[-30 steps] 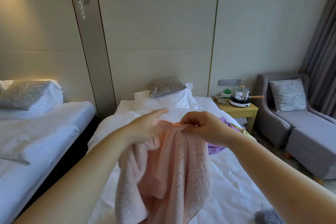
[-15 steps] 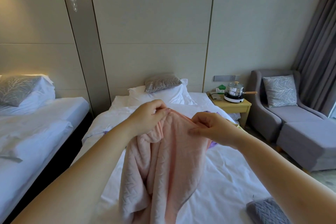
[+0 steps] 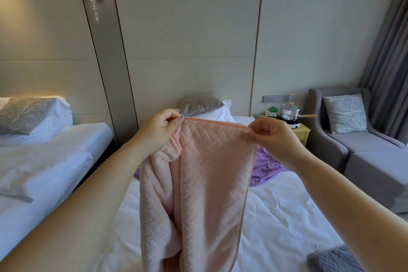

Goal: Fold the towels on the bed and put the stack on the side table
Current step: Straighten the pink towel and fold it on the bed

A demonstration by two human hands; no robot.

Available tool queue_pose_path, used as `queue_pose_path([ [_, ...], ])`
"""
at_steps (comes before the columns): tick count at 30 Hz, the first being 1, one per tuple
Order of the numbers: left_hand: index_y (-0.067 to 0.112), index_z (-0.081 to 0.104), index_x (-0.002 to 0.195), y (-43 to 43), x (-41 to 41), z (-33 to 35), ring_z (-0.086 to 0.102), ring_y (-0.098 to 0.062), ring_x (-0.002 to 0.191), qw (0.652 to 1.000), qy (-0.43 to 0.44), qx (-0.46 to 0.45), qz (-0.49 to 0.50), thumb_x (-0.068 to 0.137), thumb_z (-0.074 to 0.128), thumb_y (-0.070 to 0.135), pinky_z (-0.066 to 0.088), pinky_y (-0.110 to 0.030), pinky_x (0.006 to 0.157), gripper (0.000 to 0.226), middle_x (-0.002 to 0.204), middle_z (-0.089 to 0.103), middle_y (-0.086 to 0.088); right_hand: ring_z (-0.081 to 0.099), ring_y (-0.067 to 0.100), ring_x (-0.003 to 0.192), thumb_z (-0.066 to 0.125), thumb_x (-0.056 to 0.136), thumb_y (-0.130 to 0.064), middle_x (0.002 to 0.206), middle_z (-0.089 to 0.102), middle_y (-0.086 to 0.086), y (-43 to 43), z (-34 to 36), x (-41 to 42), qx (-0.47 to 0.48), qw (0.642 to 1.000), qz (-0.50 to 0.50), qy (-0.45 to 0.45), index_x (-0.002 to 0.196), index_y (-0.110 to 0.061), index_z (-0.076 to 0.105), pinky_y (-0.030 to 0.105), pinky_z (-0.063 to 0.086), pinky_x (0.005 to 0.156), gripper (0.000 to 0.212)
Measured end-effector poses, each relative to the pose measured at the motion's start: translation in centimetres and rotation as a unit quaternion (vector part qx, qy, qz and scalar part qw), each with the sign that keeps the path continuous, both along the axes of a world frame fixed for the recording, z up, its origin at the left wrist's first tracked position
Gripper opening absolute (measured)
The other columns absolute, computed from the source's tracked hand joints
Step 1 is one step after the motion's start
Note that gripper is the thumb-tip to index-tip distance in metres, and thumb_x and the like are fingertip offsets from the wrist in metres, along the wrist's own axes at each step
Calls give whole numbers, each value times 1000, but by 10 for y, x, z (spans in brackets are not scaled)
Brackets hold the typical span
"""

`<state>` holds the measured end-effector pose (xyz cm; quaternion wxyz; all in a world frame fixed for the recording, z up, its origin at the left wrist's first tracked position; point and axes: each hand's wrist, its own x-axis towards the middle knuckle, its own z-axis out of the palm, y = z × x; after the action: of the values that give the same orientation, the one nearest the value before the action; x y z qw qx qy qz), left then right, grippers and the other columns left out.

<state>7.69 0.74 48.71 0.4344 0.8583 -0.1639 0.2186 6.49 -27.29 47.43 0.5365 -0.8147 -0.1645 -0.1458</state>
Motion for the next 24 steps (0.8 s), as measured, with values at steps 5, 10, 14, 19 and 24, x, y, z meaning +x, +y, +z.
queue_pose_path([
  [5, 16, 61, 85, 1, -2, 26, 50, 6, 57, 998, -64, 5, 14, 96, 54, 16, 37, -4, 59, 13, 65, 58, 10, 47, -2, 54, 75, 76, -14, 67, 58, -6, 10, 41, 16, -11, 987, -88, -132, 89, -21, 61, 9, 38, 52, 21],
  [10, 27, 62, 80, 2, 7, 10, 53, -3, 65, 997, -8, 41, 61, 94, 57, 24, 41, -16, 64, 16, 70, 62, 10, 54, 5, 62, 65, 81, -13, 72, 65, -2, 18, 45, 23, -19, 997, -65, -36, 78, -19, 68, 12, 43, 55, 7],
  [14, 18, 58, 90, 1, 20, -31, 53, -13, 81, 988, 95, 10, 124, 96, 52, 34, 36, -23, 70, 17, 81, 58, 6, 50, 13, 65, 60, 80, -10, 71, 57, -1, 23, 13, 28, -22, 993, -48, 106, 74, -17, 61, 22, 38, 54, 10],
  [19, 22, 29, 56, 9, 24, -71, 29, -14, 49, 959, 224, 2, 174, 87, 54, 58, 22, -27, 50, 54, 51, 27, 9, 54, 12, 73, 58, 88, -25, 83, 62, -1, 21, -36, 36, -76, 980, -68, 172, 86, -16, 63, 25, 41, 60, 10],
  [24, 13, 51, 89, 30, 16, -100, 44, -20, 78, 942, 317, -23, 110, 92, 58, 25, 34, -30, 71, 15, 85, 48, -9, 49, 8, 62, 64, 86, -29, 66, 55, -7, 3, -71, 36, -123, 971, -61, 194, 66, -25, 60, 21, 34, 52, 21],
])
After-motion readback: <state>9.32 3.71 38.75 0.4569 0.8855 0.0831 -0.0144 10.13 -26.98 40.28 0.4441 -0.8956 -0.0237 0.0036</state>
